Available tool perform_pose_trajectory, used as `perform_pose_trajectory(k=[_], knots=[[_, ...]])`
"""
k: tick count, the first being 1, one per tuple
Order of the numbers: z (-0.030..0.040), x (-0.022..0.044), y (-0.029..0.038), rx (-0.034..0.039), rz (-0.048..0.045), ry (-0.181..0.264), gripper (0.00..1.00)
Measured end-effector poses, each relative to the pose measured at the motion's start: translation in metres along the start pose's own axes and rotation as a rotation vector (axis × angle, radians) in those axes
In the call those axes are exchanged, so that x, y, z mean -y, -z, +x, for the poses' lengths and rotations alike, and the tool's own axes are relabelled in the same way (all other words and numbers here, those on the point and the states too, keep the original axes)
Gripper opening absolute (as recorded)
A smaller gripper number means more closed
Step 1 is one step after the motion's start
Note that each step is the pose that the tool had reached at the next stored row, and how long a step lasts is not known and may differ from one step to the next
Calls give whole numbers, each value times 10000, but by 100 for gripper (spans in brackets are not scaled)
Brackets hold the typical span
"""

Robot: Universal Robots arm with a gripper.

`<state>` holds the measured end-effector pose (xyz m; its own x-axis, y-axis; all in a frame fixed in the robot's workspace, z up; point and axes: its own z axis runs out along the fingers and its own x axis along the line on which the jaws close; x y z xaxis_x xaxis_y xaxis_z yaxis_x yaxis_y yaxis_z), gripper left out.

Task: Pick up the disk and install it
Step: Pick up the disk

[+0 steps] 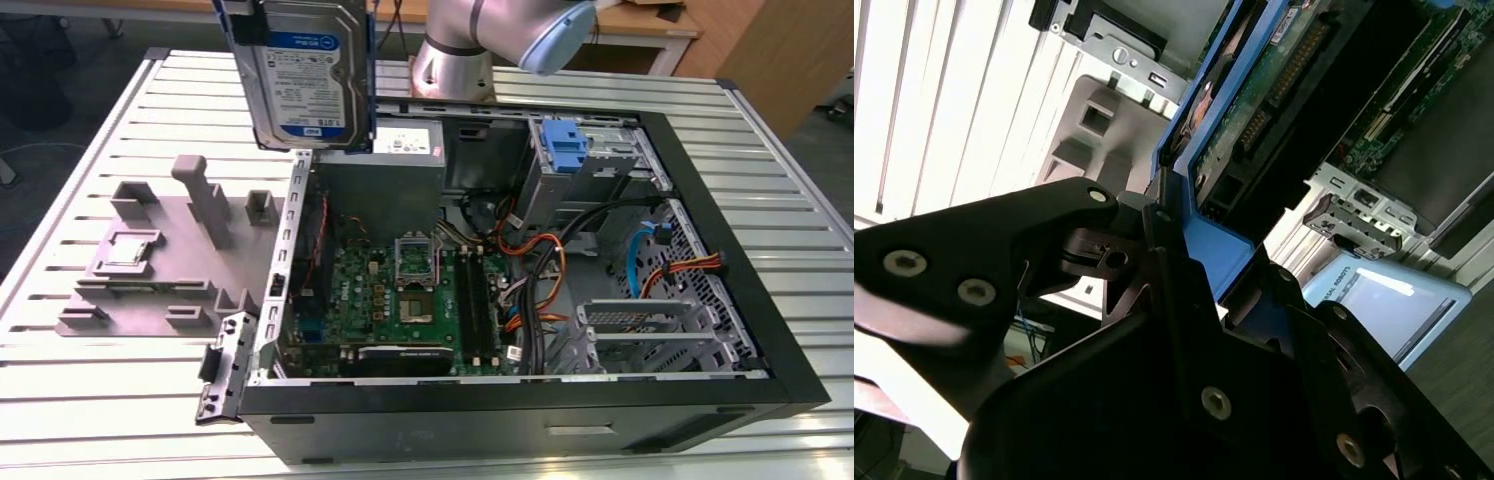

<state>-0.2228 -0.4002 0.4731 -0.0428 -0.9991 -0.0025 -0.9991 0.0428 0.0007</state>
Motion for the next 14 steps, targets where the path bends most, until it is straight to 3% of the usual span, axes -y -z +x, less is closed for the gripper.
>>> perform_pose_trajectory(k=[14], knots=[[-3, 73, 0, 0, 0, -1, 37]])
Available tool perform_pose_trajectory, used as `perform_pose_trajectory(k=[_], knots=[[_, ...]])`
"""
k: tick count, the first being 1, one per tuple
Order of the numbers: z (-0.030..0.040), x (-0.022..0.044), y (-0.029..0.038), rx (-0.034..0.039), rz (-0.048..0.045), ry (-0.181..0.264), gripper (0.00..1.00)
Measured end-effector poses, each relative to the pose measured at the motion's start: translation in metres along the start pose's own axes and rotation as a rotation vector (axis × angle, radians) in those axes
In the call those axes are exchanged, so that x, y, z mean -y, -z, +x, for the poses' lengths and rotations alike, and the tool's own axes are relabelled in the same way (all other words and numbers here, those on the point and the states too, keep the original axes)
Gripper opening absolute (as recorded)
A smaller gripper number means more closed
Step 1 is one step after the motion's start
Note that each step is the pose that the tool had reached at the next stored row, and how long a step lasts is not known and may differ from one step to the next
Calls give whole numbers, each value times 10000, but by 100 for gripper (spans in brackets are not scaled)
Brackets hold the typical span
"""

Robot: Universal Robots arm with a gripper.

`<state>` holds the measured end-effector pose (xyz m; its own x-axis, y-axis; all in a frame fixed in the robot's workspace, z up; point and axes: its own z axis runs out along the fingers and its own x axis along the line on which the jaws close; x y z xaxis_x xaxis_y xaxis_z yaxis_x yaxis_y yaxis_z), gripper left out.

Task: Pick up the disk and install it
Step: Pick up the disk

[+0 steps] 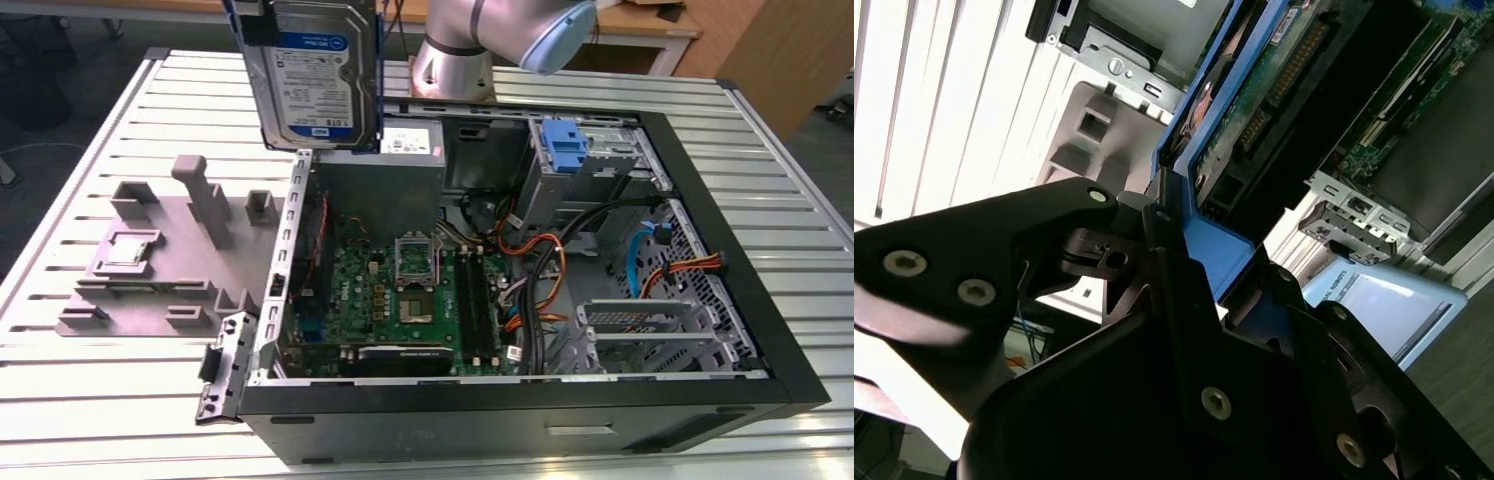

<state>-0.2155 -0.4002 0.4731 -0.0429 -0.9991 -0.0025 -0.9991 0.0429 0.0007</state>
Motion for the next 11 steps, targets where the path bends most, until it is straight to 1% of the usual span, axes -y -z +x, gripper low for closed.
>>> perform_pose_trajectory(k=[5, 11], knots=[[-1, 28, 0, -1, -1, 0, 37], [-3, 76, 0, -1, 0, 0, 37]])
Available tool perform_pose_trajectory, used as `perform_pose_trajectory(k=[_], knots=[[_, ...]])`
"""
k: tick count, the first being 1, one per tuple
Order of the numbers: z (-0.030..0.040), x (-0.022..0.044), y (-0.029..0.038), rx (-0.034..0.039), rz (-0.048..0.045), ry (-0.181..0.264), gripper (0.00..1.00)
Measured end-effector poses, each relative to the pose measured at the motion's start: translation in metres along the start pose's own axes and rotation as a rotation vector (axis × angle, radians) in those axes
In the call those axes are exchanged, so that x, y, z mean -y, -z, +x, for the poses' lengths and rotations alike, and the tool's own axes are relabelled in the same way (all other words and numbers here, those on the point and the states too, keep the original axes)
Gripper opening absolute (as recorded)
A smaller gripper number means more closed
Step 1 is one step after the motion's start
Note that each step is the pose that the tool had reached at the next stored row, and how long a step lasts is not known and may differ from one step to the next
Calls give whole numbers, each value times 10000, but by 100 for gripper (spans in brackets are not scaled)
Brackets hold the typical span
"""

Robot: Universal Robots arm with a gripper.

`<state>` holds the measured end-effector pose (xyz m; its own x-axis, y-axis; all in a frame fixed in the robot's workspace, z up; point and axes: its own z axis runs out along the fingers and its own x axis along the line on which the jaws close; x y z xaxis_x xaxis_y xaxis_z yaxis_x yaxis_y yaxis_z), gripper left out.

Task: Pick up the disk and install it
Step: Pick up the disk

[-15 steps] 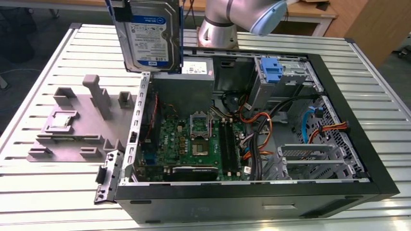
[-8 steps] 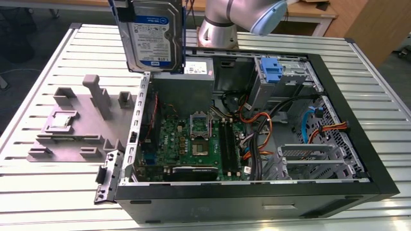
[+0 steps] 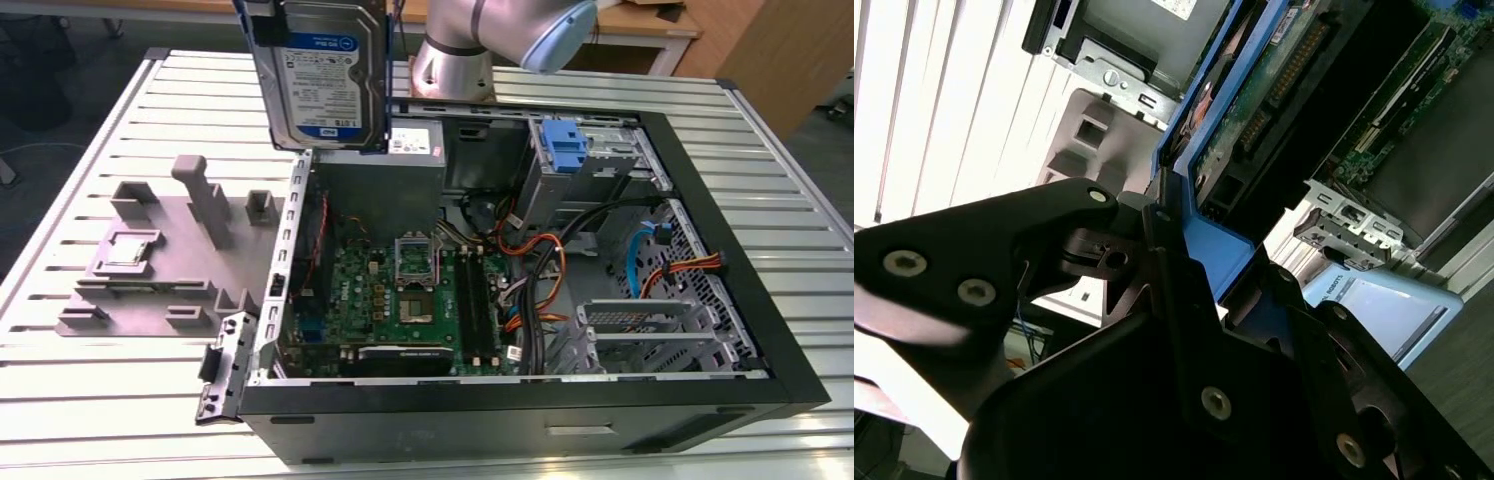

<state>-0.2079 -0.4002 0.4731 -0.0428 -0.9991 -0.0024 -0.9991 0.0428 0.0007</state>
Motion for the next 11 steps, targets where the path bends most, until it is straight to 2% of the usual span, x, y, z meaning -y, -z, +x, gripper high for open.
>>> perform_pose_trajectory(k=[11], knots=[[-4, 100, 0, 0, -1, -1, 37]])
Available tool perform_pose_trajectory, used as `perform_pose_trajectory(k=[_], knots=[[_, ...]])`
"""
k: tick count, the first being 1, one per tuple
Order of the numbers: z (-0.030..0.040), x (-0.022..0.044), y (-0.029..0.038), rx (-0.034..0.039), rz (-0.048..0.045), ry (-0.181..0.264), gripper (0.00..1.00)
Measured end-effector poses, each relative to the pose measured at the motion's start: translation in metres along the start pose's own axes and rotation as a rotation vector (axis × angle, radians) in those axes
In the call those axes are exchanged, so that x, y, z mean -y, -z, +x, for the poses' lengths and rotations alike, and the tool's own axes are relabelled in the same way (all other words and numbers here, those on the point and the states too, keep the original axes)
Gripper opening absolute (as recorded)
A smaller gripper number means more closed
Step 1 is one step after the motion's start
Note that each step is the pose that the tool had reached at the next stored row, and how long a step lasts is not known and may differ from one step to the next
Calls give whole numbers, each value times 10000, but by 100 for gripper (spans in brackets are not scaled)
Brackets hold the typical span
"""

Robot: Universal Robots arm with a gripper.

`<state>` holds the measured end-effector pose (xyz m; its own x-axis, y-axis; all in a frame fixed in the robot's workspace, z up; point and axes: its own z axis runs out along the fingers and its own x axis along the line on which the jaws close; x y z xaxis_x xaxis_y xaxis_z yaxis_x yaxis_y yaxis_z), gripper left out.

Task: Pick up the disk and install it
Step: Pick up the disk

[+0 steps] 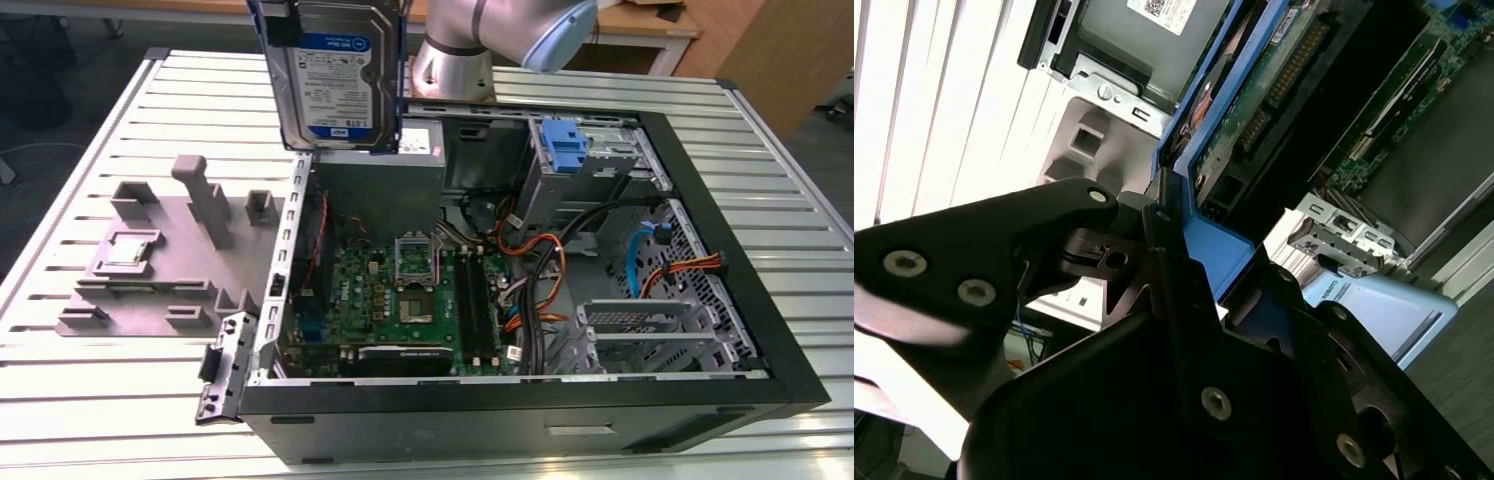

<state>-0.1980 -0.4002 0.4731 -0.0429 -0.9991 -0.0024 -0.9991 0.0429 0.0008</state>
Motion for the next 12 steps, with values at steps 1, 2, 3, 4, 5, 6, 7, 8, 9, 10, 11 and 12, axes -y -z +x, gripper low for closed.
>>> perform_pose_trajectory(k=[1, 2, 3, 4, 5, 6, 7, 8, 9, 10, 11, 12], knots=[[0, 9, -1, 1, 1, 0, 37], [-1, 19, -1, 1, 1, 0, 37], [-1, 29, -1, 1, 1, 0, 37], [-1, 38, 0, 1, 1, 0, 37], [-2, 48, -1, 2, 1, 0, 37], [-2, 58, 0, 1, 0, 0, 37], [-3, 70, -1, 1, 1, 0, 37], [-3, 81, -1, 1, 1, 0, 37], [-4, 94, -1, 1, 1, 0, 37], [-4, 107, -1, 1, 1, 0, 37], [-5, 123, 0, 1, 1, 0, 37], [-6, 140, -1, 1, 1, 1, 37]])
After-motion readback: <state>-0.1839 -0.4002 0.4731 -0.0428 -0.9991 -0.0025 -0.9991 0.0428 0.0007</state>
